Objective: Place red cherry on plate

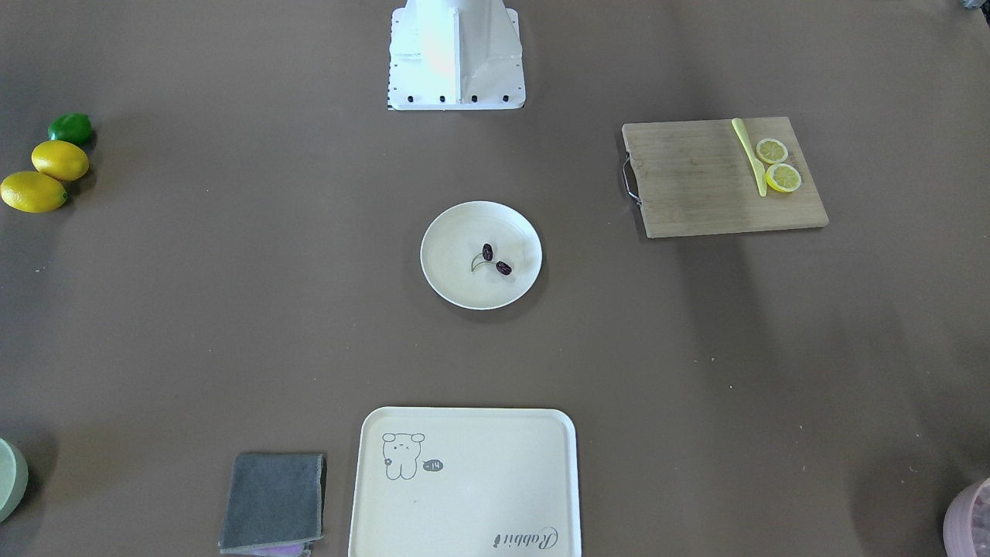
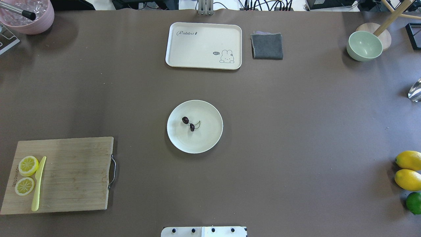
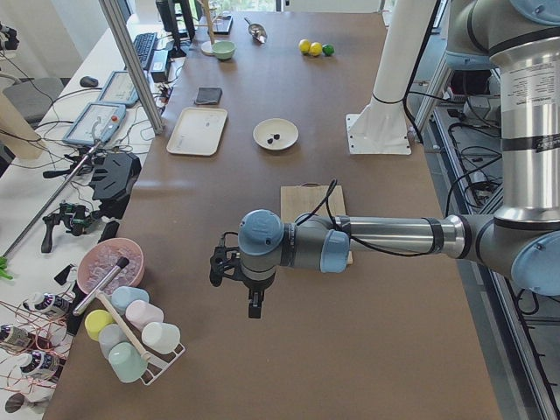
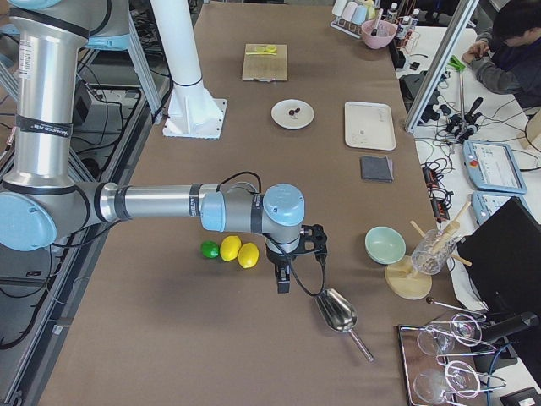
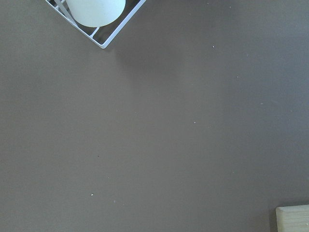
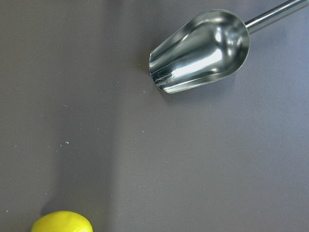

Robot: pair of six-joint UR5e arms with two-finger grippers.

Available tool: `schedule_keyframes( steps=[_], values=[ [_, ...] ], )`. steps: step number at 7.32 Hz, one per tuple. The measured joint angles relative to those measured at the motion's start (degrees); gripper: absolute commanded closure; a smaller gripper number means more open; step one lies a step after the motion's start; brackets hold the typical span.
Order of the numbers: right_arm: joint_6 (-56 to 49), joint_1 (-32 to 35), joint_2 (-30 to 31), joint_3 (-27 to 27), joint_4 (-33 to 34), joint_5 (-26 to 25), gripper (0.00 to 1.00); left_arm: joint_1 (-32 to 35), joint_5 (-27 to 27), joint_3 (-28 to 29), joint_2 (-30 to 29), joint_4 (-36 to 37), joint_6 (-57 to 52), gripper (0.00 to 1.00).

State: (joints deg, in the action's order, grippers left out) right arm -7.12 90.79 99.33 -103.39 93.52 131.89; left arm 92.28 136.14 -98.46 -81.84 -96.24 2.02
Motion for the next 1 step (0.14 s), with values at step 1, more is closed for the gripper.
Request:
schedule_keyframes(
  steps=[1],
  values=[
    [0.0, 0.0, -0.01, -0.03, 0.0, 0.08, 0.0, 0.0, 0.0, 0.02, -0.04, -0.02, 0.0, 0.02]
  ],
)
